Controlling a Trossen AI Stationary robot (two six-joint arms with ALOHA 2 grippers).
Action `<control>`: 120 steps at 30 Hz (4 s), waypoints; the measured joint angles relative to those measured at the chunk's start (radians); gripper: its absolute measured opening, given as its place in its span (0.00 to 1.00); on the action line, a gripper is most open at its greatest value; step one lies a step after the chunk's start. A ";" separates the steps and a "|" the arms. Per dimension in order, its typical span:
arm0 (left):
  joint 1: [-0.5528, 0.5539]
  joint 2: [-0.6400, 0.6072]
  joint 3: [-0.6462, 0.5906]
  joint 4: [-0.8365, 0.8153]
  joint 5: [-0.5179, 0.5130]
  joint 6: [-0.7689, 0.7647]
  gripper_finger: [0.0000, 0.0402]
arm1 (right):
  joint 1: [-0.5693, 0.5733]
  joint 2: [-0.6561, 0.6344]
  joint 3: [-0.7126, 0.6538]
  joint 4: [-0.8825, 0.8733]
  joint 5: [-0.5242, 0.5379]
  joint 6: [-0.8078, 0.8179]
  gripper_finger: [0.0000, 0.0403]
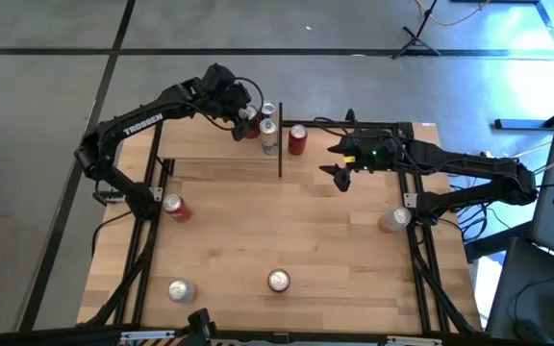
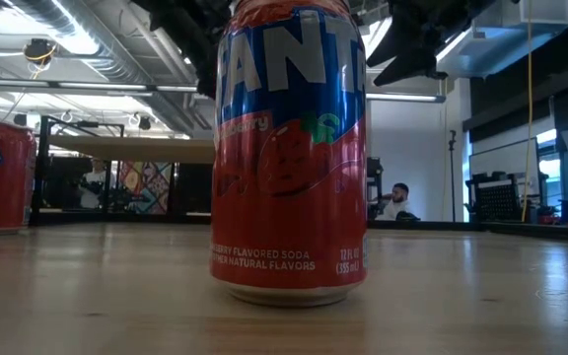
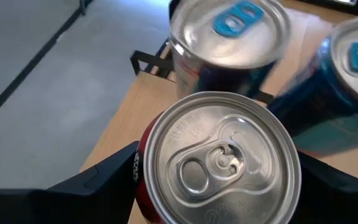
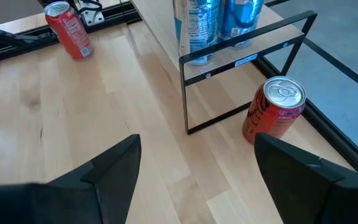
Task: Place canned beverage on shelf
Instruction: Put the bottom red/black soda can on the shelf, then put the red/black soda can on the shelf aligned with the other red/black soda can
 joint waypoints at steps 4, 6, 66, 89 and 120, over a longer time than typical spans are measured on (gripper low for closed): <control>0.001 -0.026 0.000 -0.012 -0.004 0.000 0.73 | 0.000 0.000 0.000 0.000 0.000 0.000 0.75; 0.004 -0.035 0.002 -0.019 -0.001 0.001 0.73 | 0.000 0.000 0.000 0.000 0.000 0.000 0.75; -0.002 -0.069 0.102 -0.085 -0.029 -0.051 0.85 | 0.000 0.000 0.000 0.000 -0.007 0.039 0.75; -0.219 -0.463 -0.246 0.091 -0.154 -0.316 0.85 | -0.289 0.383 -0.001 0.445 -0.102 -0.166 0.75; -0.219 -0.465 -0.244 0.100 -0.126 -0.202 0.85 | -0.354 0.623 0.001 0.702 -0.117 -0.160 0.75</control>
